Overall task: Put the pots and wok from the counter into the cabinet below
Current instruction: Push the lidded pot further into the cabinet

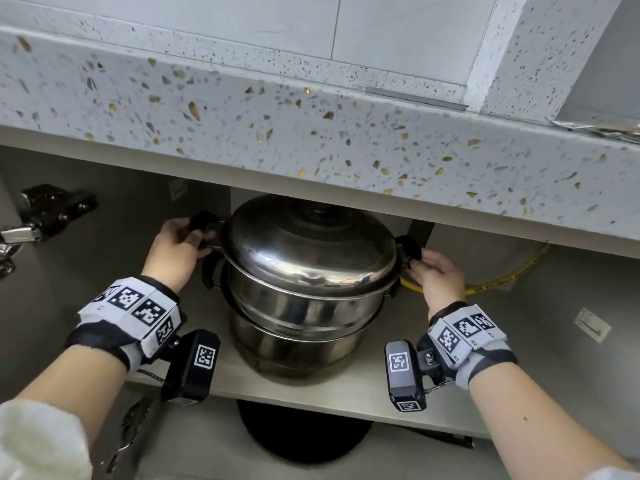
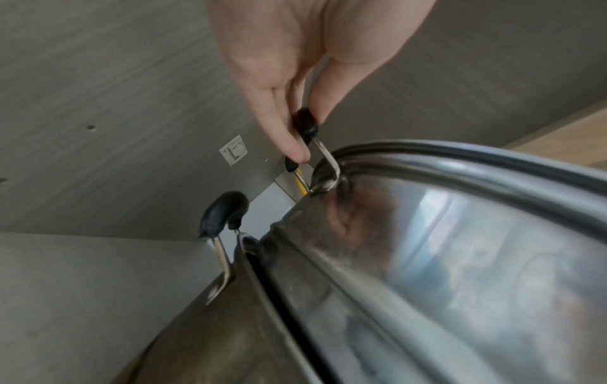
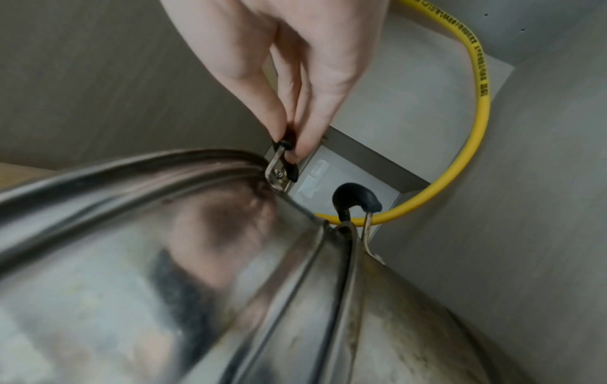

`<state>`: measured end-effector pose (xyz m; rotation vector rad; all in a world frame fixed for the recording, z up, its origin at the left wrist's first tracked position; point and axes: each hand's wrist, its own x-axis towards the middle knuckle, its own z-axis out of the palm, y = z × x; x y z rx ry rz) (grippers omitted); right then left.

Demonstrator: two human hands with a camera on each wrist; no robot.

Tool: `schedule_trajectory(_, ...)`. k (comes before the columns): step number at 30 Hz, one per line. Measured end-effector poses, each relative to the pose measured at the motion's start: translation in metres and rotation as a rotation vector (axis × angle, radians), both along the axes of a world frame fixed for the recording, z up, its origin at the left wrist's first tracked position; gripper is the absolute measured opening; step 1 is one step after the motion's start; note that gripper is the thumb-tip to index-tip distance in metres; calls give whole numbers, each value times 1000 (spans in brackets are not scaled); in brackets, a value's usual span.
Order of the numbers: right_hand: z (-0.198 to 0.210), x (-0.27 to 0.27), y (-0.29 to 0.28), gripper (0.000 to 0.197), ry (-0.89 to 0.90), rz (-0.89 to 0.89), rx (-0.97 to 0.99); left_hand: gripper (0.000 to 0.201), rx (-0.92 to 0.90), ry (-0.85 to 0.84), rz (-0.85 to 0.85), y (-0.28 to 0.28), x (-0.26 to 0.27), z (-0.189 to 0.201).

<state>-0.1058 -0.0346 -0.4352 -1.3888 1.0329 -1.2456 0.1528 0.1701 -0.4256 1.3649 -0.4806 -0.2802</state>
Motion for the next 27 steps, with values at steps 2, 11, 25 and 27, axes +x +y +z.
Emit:
schedule_trajectory(2,0,2,1,27,9,-10,3,37,-6,10,-14,-4,4,-5)
schedule_trajectory(11,-7,7,3,29,22,-14,40,37,7,30,-90,-6,16,-11)
schedule_trajectory(25,-5,5,1,31,-18,19,34,38,-20,56,-60,-6,15,-31)
schedule_trajectory(27,-9,2,2,31,-29,27,54,38,-30,42,-43,-7,15,-27)
